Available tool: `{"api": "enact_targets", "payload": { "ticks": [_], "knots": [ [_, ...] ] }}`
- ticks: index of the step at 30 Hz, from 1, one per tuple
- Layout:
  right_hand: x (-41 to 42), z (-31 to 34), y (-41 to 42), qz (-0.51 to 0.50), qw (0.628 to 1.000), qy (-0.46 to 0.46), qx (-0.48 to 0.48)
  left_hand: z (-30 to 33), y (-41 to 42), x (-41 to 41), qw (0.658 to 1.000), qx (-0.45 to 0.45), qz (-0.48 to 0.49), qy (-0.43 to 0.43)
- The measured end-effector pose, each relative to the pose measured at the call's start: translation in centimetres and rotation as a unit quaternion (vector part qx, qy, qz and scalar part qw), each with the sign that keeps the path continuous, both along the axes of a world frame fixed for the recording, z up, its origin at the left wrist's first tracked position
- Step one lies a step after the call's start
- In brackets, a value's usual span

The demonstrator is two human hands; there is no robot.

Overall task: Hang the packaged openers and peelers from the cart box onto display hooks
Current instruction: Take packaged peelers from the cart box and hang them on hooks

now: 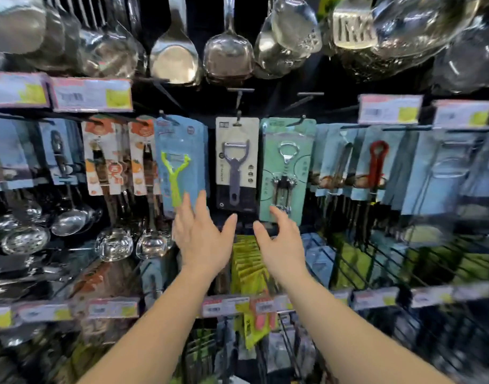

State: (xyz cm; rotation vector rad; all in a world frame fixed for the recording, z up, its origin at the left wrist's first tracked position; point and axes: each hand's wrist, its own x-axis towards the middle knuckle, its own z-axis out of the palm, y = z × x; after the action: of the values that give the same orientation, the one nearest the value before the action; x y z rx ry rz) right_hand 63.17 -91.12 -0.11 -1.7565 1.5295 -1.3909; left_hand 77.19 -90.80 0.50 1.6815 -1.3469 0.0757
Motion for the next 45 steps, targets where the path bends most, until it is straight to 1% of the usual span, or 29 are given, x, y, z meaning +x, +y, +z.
{"api": "enact_targets", "payload": {
  "ticks": [3, 5, 7, 10, 14, 16, 19, 23, 27, 30, 33, 35, 37, 41, 43, 45],
  "knots": [
    [-6.9, -1.0, 0.2, -0.065, 0.998, -0.001, 0.017, -0.6, -0.6, -6.4, 0.996, 0.023, -0.074, -0.052],
    [-12.2, -1.6, 0.9, -0.101, 0.995, -0.003, 0.021, -1.2, -0.9, -11.6, 0.986, 0.048, -0.128, -0.097],
    [-18.0, -2.1, 2.1, -0.135, 0.990, 0.004, 0.027, -1.6, -1.0, -17.5, 0.971, 0.074, -0.180, -0.135],
    [-27.8, -2.8, 5.0, -0.200, 0.978, 0.041, 0.043, -2.1, 0.0, -27.8, 0.947, 0.108, -0.255, -0.162],
    [-41.5, -3.7, 10.0, -0.278, 0.954, 0.093, 0.069, -3.1, 3.1, -42.2, 0.916, 0.125, -0.329, -0.195],
    [-47.7, -4.2, 12.7, -0.311, 0.937, 0.119, 0.102, -3.7, 4.9, -49.0, 0.898, 0.127, -0.363, -0.215],
    [-56.0, -5.2, 16.6, -0.360, 0.916, 0.119, 0.128, -4.7, 7.3, -58.3, 0.868, 0.137, -0.412, -0.239],
    [-64.7, -7.0, 21.0, -0.427, 0.882, 0.124, 0.160, -6.6, 9.8, -68.5, 0.820, 0.162, -0.476, -0.275],
    [-71.6, -9.7, 23.5, -0.481, 0.853, 0.072, 0.190, -9.3, 11.0, -76.6, 0.776, 0.151, -0.529, -0.309],
    [-76.1, -12.5, 24.6, -0.503, 0.835, 0.037, 0.221, -12.6, 10.7, -82.4, 0.743, 0.179, -0.558, -0.323],
    [-81.2, -15.6, 24.9, -0.536, 0.807, 0.019, 0.245, -16.8, 9.6, -88.4, 0.712, 0.219, -0.579, -0.332],
    [-84.7, -18.1, 24.5, -0.552, 0.790, 0.007, 0.266, -20.3, 8.2, -92.3, 0.685, 0.255, -0.592, -0.340],
    [-88.3, -21.0, 23.4, -0.560, 0.772, -0.010, 0.300, -24.7, 6.2, -96.0, 0.655, 0.299, -0.600, -0.350],
    [-94.7, -27.9, 20.2, -0.553, 0.739, -0.060, 0.380, -34.3, 1.8, -102.2, 0.611, 0.393, -0.580, -0.368],
    [-97.0, -31.8, 18.8, -0.551, 0.725, -0.076, 0.406, -39.3, 0.5, -104.8, 0.593, 0.437, -0.568, -0.367],
    [-98.5, -35.6, 17.8, -0.549, 0.708, -0.099, 0.432, -43.8, 0.1, -107.0, 0.577, 0.480, -0.562, -0.347]
  ]
}}
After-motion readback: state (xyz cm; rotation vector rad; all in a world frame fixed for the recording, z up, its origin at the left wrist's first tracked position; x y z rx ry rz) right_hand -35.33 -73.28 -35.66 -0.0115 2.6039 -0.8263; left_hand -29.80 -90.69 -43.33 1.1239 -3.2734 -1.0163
